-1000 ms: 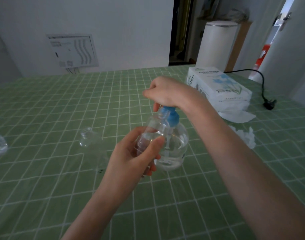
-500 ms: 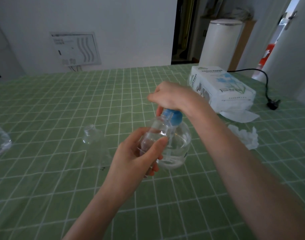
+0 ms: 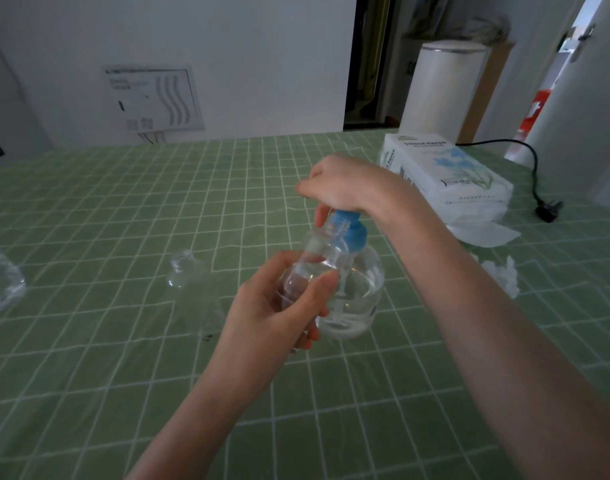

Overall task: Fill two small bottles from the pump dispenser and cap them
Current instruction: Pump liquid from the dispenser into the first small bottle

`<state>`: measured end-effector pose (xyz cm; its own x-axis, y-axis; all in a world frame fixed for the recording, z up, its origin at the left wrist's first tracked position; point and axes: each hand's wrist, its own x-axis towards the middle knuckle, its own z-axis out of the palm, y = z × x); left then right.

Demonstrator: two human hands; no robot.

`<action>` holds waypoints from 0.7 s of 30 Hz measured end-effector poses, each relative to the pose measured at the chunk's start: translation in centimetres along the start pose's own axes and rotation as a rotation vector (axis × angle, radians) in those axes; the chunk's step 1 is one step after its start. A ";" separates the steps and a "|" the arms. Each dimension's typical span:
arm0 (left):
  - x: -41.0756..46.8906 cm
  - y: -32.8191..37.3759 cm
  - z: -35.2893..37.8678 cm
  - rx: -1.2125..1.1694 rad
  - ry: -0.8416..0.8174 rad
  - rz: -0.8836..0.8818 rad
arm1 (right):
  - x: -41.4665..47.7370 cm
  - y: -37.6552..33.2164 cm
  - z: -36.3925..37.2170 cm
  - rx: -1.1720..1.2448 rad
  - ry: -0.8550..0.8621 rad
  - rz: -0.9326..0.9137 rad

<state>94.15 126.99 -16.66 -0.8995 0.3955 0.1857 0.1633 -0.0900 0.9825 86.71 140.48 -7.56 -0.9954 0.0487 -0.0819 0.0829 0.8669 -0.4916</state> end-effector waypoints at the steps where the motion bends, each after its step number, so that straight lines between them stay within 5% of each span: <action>1: 0.0 0.0 0.0 0.004 0.000 -0.004 | 0.0 0.1 0.1 -0.005 -0.003 0.001; 21: -0.1 0.1 0.0 0.023 0.004 -0.012 | 0.0 0.1 0.1 0.018 0.013 0.015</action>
<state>94.24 126.91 -16.58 -0.9028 0.3931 0.1743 0.1622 -0.0641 0.9847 86.71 140.52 -7.68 -0.9946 0.0686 -0.0785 0.0990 0.8568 -0.5061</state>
